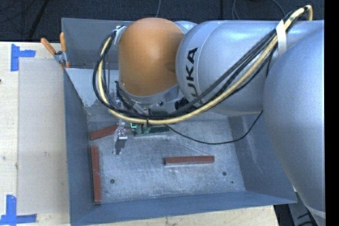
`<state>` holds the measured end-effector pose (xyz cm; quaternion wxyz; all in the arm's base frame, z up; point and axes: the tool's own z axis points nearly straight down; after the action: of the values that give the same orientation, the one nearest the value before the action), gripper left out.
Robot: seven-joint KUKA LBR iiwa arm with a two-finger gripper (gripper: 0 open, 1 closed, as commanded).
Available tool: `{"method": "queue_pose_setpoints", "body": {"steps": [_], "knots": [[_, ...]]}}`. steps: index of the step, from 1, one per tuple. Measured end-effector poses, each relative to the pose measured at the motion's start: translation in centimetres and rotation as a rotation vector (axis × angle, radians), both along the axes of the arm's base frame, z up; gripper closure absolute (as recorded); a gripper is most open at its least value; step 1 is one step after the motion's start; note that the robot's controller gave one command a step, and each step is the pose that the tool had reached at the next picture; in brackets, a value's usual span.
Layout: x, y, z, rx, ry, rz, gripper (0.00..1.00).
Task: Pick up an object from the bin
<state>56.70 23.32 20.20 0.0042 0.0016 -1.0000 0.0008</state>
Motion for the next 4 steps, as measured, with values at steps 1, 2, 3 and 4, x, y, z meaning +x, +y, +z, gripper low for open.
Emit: {"method": "queue_pose_setpoints", "body": {"steps": [1,2,3,4], "knots": [[0.2,-0.1,0.5,0.002,-0.007,-0.003,0.00],[2.7,-1.4,-3.4,0.005,-0.015,0.062,0.00],[3.9,-1.6,-8.0,0.002,-0.009,0.256,0.00],[5.4,-3.3,-12.6,0.007,-0.010,0.135,1.00]]}}
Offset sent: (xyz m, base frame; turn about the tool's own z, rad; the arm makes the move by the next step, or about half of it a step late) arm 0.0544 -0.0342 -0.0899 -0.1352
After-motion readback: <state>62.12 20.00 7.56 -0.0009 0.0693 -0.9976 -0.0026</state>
